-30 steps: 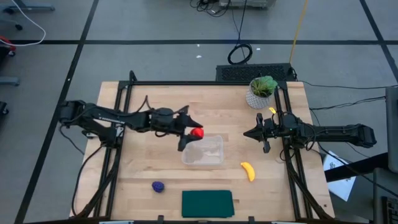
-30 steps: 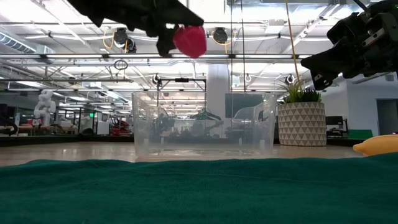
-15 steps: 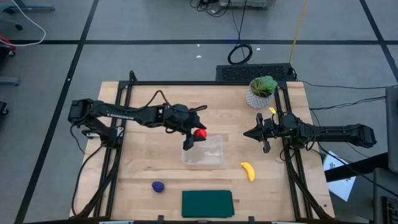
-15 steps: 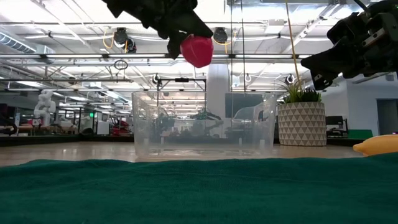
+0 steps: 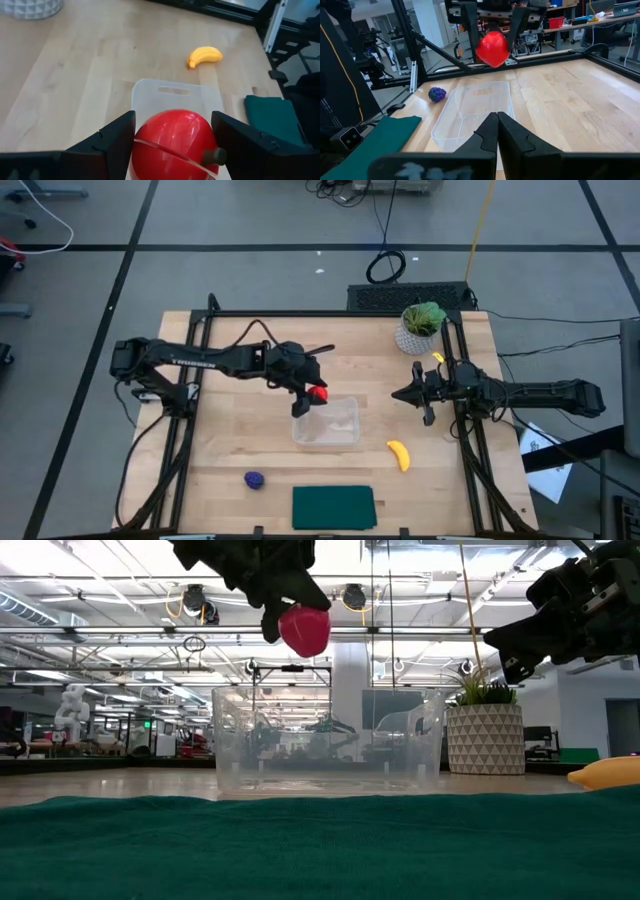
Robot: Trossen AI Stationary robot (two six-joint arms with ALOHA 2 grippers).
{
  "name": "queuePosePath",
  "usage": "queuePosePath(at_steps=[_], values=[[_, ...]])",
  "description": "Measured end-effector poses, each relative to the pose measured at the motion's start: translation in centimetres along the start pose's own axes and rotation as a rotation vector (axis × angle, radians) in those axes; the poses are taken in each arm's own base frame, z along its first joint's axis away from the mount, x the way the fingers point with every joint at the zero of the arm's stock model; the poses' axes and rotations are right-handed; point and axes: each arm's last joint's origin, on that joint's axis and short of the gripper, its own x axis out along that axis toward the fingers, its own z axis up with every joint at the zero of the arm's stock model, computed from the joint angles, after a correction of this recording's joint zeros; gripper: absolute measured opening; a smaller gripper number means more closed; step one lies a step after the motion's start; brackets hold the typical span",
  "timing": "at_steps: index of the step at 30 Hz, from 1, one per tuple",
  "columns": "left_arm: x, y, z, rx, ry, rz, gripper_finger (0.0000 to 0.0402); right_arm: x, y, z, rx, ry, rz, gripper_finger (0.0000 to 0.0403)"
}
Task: Pick and placing Produce into tupperware
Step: Put the red apple into the transparent bin
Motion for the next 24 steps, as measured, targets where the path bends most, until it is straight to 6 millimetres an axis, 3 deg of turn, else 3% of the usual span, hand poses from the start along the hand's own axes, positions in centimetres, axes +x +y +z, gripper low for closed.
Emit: queuePosePath(at_steps=[8,21,24], values=[[-1.0,-0.4,1.5,0.023,0.016,0.014,0.0253,0.0,0.0,0.0,-0.001,-0.004,0.001,0.0],[-0.9,-1.1,0.5,0.036,0.115,0.041,0.0253,0.0,0.0,0.1,-0.002,-0.007,0.001,0.0],[-0.1,-1.1,0.2,0.043,0.123,0.067,0.0253,0.0,0.0,0.1,-0.003,-0.01,0.002,0.0]])
